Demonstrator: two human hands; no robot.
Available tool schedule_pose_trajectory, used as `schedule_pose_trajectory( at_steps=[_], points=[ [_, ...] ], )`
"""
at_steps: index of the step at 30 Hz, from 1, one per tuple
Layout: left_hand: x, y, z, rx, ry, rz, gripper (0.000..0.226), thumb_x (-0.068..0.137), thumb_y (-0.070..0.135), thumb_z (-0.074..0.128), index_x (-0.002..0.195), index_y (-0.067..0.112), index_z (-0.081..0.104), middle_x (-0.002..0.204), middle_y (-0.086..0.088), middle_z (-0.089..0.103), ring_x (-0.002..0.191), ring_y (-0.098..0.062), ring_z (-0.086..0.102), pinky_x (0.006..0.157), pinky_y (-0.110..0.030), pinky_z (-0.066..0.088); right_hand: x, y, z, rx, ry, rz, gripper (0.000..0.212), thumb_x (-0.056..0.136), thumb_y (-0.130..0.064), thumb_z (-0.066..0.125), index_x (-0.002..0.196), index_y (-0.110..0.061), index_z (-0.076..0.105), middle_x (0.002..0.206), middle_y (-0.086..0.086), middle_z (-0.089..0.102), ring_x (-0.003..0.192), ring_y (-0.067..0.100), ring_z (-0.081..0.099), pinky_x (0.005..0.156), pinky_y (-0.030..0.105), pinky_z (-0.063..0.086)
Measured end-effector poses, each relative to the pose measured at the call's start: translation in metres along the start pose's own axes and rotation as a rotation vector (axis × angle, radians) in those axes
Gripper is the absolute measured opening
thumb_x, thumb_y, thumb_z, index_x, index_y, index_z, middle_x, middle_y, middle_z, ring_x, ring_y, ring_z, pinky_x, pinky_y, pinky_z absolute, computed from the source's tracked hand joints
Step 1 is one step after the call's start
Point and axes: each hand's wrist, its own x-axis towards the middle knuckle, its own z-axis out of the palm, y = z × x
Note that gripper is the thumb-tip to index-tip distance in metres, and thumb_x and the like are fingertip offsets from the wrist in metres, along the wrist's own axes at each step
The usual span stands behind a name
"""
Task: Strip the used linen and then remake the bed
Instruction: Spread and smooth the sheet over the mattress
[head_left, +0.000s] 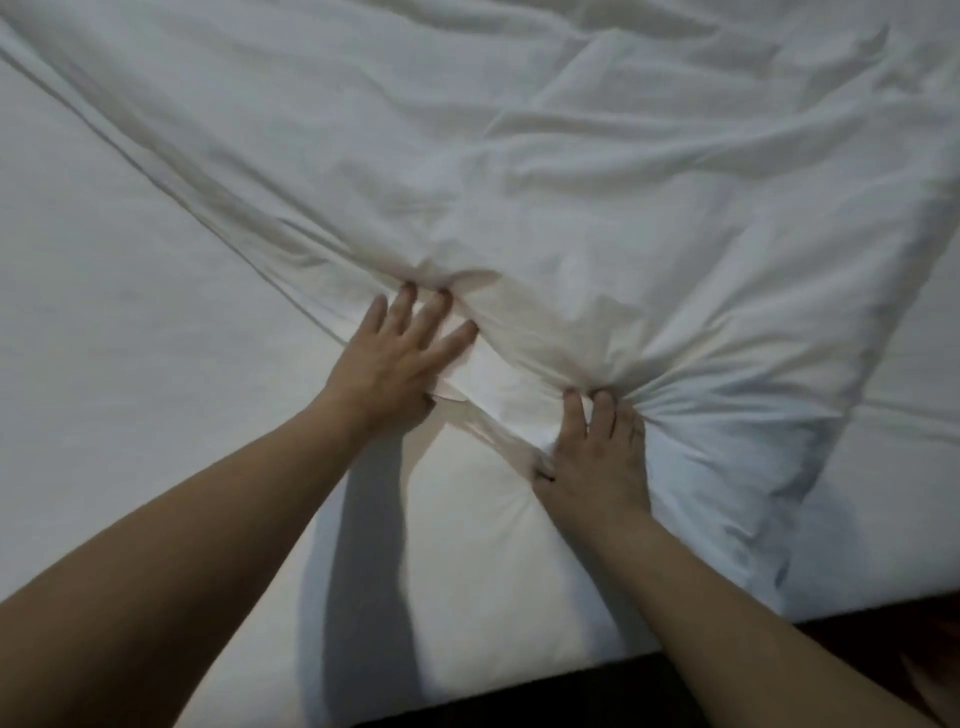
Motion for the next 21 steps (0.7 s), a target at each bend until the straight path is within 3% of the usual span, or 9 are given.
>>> schedule_pose_trajectory(
  at_steps=[2, 6, 9, 11, 13, 15, 18, 21],
  points=[
    [0.009, -0.014, -0.004, 0.067, 0.067, 0.041, 0.073, 0.071, 0.039, 0.050, 0.141, 0.021, 0.040, 0.140, -0.024, 0.041, 0.119, -0.046, 0.044, 0.098, -0.057, 0.036, 0.006, 0.007, 0.000, -0.011, 0.049, -0.044, 0.081, 0.062, -0.048, 0.072, 0.127, -0.006, 0.047, 0.118, 0.023, 0.047, 0.105, 0.040, 0.048, 0.095, 0.050, 0.039],
    [0.029, -0.025, -0.018, 0.158, 0.064, -0.032, 0.033, 0.078, 0.023, 0.057, 0.107, 0.007, 0.055, 0.097, -0.024, 0.057, 0.077, -0.036, 0.056, 0.067, -0.045, 0.047, 0.021, 0.016, -0.017, -0.011, 0.107, -0.016, 0.045, 0.060, -0.020, 0.073, 0.101, -0.011, 0.057, 0.092, 0.015, 0.055, 0.079, 0.033, 0.054, 0.069, 0.041, 0.044],
    [0.039, -0.027, -0.026, 0.168, 0.006, 0.016, 0.011, 0.075, 0.010, 0.062, 0.085, 0.006, 0.061, 0.080, -0.020, 0.063, 0.060, -0.035, 0.060, 0.048, -0.037, 0.047, 0.028, 0.024, -0.031, 0.053, 0.129, -0.098, 0.023, 0.068, -0.021, 0.050, 0.087, -0.014, 0.060, 0.078, 0.010, 0.058, 0.065, 0.031, 0.057, 0.059, 0.035, 0.043],
    [0.047, -0.025, -0.048, 0.152, -0.138, 0.094, 0.010, 0.077, 0.013, 0.061, 0.086, 0.011, 0.065, 0.085, -0.013, 0.068, 0.069, -0.035, 0.066, 0.054, -0.036, 0.051, 0.029, 0.034, -0.046, 0.091, 0.058, -0.173, 0.025, 0.077, -0.020, 0.042, 0.092, -0.014, 0.061, 0.084, 0.011, 0.061, 0.071, 0.033, 0.060, 0.062, 0.035, 0.044],
    [0.057, -0.019, -0.075, 0.223, -0.277, 0.157, 0.020, 0.085, 0.020, 0.052, 0.098, 0.019, 0.066, 0.102, -0.001, 0.070, 0.092, -0.026, 0.069, 0.069, -0.031, 0.052, 0.027, 0.049, -0.061, 0.126, -0.033, -0.214, 0.023, 0.087, -0.017, 0.048, 0.109, -0.017, 0.056, 0.103, 0.010, 0.060, 0.092, 0.034, 0.059, 0.074, 0.037, 0.043],
    [0.064, -0.001, -0.098, 0.283, -0.386, 0.227, 0.028, 0.088, 0.022, 0.045, 0.109, 0.026, 0.064, 0.116, 0.006, 0.065, 0.104, -0.018, 0.065, 0.080, -0.027, 0.050, 0.024, 0.074, -0.076, 0.157, -0.048, -0.267, 0.026, 0.089, -0.015, 0.049, 0.115, -0.019, 0.051, 0.112, 0.008, 0.056, 0.101, 0.032, 0.056, 0.077, 0.036, 0.040],
    [0.065, 0.055, -0.127, 0.237, -0.530, 0.282, 0.033, 0.090, 0.021, 0.044, 0.119, 0.029, 0.058, 0.125, 0.004, 0.060, 0.112, -0.017, 0.061, 0.091, -0.030, 0.050, 0.010, 0.132, -0.098, 0.111, 0.000, -0.381, 0.025, 0.088, -0.012, 0.051, 0.111, -0.018, 0.054, 0.106, 0.010, 0.058, 0.093, 0.033, 0.059, 0.069, 0.036, 0.034],
    [0.077, 0.143, -0.152, 0.146, -0.610, 0.312, 0.032, 0.089, 0.019, 0.045, 0.118, 0.025, 0.055, 0.126, 0.000, 0.057, 0.113, -0.022, 0.060, 0.091, -0.034, 0.050, -0.009, 0.222, -0.116, 0.015, 0.010, -0.472, 0.024, 0.080, -0.010, 0.060, 0.103, -0.016, 0.060, 0.095, 0.011, 0.062, 0.081, 0.033, 0.062, 0.065, 0.037, 0.038]
  ],
)
